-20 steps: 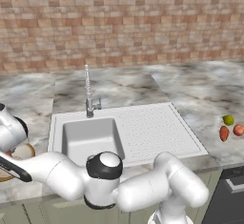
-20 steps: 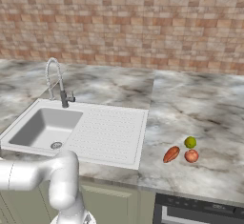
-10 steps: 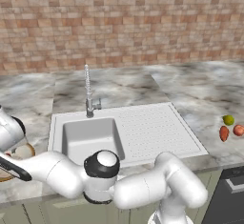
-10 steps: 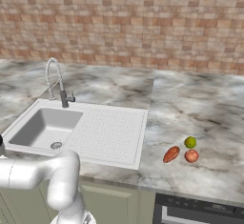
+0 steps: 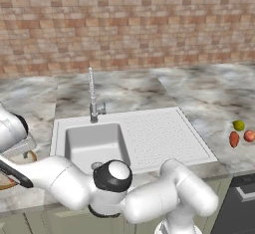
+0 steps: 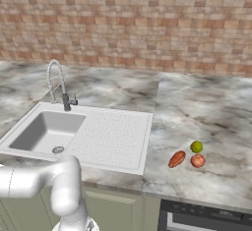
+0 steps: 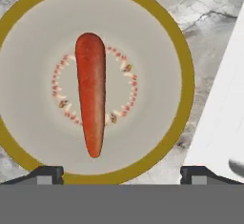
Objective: There is a mixed pile of frozen fruits and vegetables on the counter. Locate all the frozen vegetables and place the items in a bowl on the counter. Take all the frozen fruits and defrost them in a running sink.
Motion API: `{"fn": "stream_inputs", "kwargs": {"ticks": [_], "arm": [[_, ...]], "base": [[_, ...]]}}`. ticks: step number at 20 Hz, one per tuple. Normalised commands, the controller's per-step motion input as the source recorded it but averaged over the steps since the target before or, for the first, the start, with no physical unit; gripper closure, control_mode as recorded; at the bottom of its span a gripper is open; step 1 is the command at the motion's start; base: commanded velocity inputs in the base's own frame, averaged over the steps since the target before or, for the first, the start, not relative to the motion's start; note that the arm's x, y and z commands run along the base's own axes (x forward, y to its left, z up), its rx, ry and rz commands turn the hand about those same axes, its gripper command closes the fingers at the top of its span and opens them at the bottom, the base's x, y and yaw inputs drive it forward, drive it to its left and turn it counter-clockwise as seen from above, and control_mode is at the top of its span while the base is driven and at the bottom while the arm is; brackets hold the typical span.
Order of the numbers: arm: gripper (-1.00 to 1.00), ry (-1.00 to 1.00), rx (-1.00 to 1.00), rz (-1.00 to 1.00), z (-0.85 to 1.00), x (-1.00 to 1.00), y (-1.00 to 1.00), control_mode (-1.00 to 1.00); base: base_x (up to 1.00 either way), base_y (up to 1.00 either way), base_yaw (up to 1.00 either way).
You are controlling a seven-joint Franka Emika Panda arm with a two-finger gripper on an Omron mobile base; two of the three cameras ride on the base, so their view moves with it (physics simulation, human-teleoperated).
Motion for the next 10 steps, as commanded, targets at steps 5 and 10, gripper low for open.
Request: {"fn": "stream_inputs", "kwargs": {"ticks": [5, 10], "arm": [[-1.0, 0.0, 0.15, -0.18, -0.01, -0.82, -1.0, -1.0], [-1.0, 0.04, 0.17, -0.27, 0.02, -0.38, -1.0, -1.0]], "base": [[0.0, 0.0, 0.0], [0.0, 0.0, 0.0]]}}
